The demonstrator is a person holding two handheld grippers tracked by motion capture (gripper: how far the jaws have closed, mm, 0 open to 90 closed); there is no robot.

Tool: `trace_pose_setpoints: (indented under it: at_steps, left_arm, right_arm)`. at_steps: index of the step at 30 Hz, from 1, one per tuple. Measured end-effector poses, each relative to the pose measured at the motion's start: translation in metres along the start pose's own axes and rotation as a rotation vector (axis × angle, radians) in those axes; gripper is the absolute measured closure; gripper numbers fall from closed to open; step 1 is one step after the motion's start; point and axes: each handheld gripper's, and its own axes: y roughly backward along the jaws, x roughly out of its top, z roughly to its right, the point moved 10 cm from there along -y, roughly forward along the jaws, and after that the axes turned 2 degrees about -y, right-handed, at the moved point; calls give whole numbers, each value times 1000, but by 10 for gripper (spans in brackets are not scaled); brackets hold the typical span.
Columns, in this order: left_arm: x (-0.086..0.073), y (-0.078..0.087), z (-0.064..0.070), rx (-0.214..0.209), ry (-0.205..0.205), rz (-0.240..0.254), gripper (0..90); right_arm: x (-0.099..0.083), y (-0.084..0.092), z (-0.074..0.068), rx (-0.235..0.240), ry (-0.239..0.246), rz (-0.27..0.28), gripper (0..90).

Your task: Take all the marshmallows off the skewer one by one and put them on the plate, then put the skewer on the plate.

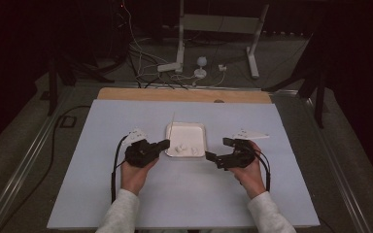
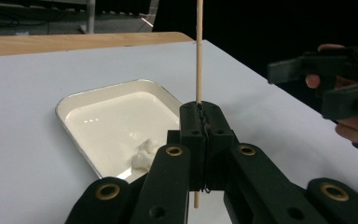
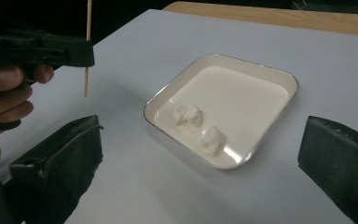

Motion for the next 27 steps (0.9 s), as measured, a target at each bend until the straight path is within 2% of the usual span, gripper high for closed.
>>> trace_pose_setpoints:
  at_steps: [10,16,27]
  left_arm:
    - [5,-11,-2,10,24,-6,900]
    - [7,-22,-4,19,55,-10,900]
    - [2,-48,-6,35,96,-48,900]
  right_arm:
    - [-17,24,9,-24,2,12,0]
    - [-25,37,16,-47,1,16,0]
    - [-23,56,21,-62,-20,55,0]
